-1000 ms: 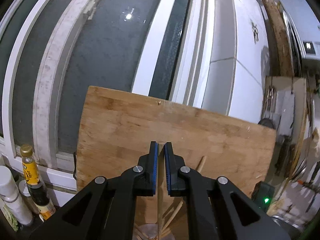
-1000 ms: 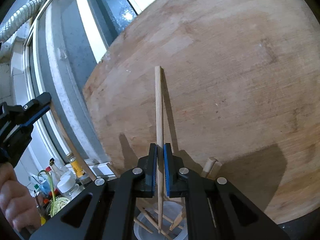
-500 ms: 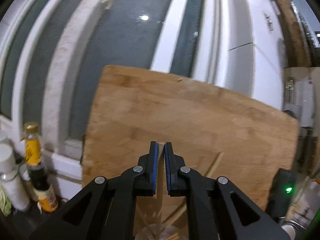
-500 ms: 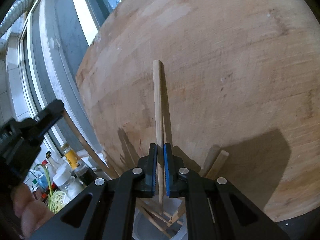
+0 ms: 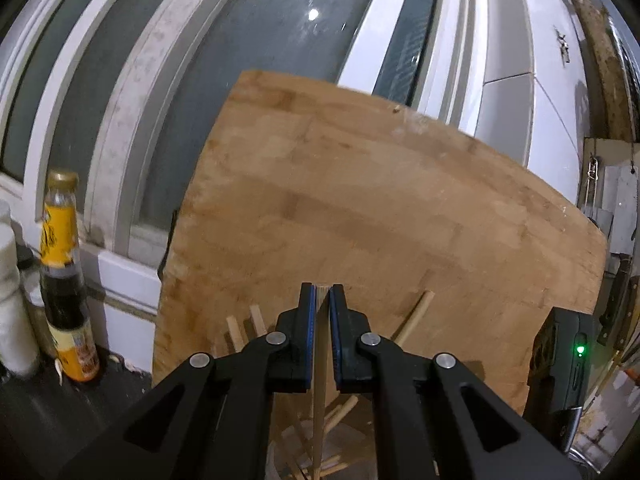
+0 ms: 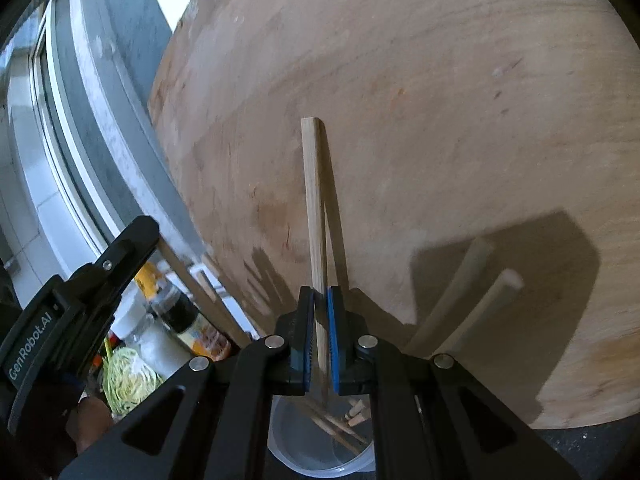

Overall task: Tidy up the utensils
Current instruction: 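Lower the chopstick upright into the plastic cup and open the right gripper, then withdraw the right gripper from the cup back toward the chopsticks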

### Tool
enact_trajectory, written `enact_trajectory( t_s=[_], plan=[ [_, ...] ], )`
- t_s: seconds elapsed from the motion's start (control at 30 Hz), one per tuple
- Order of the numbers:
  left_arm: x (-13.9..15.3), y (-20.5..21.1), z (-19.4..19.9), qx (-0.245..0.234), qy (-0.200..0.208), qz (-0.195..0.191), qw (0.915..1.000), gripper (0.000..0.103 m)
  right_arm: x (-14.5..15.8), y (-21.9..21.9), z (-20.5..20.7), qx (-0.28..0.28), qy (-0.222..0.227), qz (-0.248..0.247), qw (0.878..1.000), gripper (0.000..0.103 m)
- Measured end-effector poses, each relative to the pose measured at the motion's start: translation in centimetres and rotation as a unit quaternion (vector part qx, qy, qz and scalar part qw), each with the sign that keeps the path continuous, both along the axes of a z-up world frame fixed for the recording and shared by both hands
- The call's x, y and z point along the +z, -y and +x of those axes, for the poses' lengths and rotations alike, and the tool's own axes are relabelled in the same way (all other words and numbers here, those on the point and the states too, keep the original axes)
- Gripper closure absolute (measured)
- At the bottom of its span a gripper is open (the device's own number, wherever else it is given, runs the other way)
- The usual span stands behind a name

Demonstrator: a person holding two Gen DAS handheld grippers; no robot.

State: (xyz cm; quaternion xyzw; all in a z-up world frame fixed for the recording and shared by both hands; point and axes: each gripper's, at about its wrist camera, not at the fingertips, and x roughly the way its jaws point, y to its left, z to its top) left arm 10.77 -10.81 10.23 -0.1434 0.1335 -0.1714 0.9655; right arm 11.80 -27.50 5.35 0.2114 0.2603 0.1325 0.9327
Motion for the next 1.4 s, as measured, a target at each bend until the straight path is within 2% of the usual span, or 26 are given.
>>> enact_trajectory(
  t_s=[0.3, 0.63, 0.73, 0.8, 0.87, 0.93, 0.97, 1.0, 1.07, 1.2, 1.4],
  plan=[
    [-1.6, -0.9, 1.9, -0.023, -0.043, -0.021, 0.9986, 0.097, -1.0, -0.4, 1.0, 0.026, -0.044, 0.022, 0.998, 0.095],
    [-2.5, -1.8, 3.1, -0.025, -0.062, -0.028, 0.9974, 0.097, -1.4, -0.3, 1.1, 0.025, -0.061, 0.028, 0.997, 0.095],
    [-2.4, -1.8, 2.8, -0.019, -0.056, -0.019, 0.9981, 0.097, -1.1, -0.3, 0.8, 0.015, -0.061, 0.017, 0.998, 0.095],
    [-2.2, -1.8, 2.5, -0.017, -0.049, -0.009, 0.9986, 0.097, -0.7, -1.0, 0.8, 0.003, -0.056, -0.008, 0.998, 0.095],
    [-1.9, -1.7, 2.4, -0.021, -0.054, 0.009, 0.9983, 0.09, -0.3, -1.7, 0.5, -0.015, -0.051, -0.044, 0.998, 0.093],
    [-1.5, -1.6, 2.0, -0.024, -0.051, 0.019, 0.9982, 0.084, 0.0, -2.3, 0.2, -0.032, -0.05, -0.078, 0.995, 0.079],
    [-1.2, -1.5, 1.7, -0.021, -0.046, 0.026, 0.9984, 0.084, 0.0, -2.6, 0.1, -0.035, -0.052, -0.09, 0.994, 0.068],
    [-0.9, -1.4, 1.5, -0.015, -0.043, 0.037, 0.9983, 0.082, 0.1, -3.0, 0.0, -0.035, -0.055, -0.099, 0.993, 0.063],
    [-0.2, -1.7, 0.9, -0.006, -0.032, 0.047, 0.9984, 0.079, 0.2, -3.3, -0.3, -0.035, -0.055, -0.106, 0.992, 0.062],
    [1.0, -2.8, -0.1, 0.021, -0.011, 0.06, 0.9979, 0.068, 0.7, -3.6, -0.9, -0.037, -0.043, -0.113, 0.992, 0.054],
    [2.0, -3.6, -2.1, 0.084, 0.028, 0.132, 0.9873, 0.049, 1.3, -3.8, -1.7, -0.035, -0.03, -0.119, 0.992, 0.051]
  ],
)
